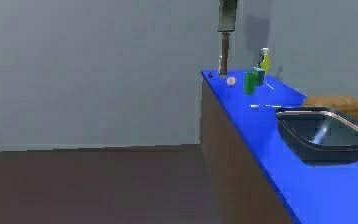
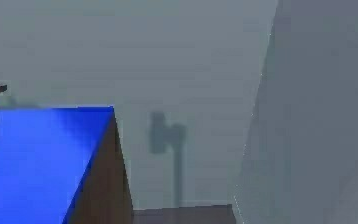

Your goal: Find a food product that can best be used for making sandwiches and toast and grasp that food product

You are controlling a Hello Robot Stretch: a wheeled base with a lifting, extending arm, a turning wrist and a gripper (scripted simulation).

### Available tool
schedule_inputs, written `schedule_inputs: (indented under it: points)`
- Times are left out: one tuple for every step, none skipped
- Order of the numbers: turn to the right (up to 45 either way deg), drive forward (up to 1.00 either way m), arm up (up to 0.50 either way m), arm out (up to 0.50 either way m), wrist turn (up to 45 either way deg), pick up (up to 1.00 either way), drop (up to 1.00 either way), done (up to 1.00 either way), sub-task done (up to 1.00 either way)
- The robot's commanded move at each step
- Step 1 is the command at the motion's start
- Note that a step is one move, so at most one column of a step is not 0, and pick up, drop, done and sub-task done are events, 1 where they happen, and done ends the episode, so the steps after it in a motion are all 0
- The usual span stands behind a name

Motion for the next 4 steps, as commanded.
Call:
schedule_inputs:
  points:
    - [-45.0, 0.0, 0.0, 0.0, 0.0, 0.0, 0.0, 0.0, 0.0]
    - [45.0, 0.0, 0.0, 0.0, 0.0, 0.0, 0.0, 0.0, 0.0]
    - [6.0, 0.0, 0.0, 0.0, 0.0, 0.0, 0.0, 0.0, 0.0]
    - [0.0, 0.55, 0.0, 0.0, 0.0, 0.0, 0.0, 0.0, 0.0]
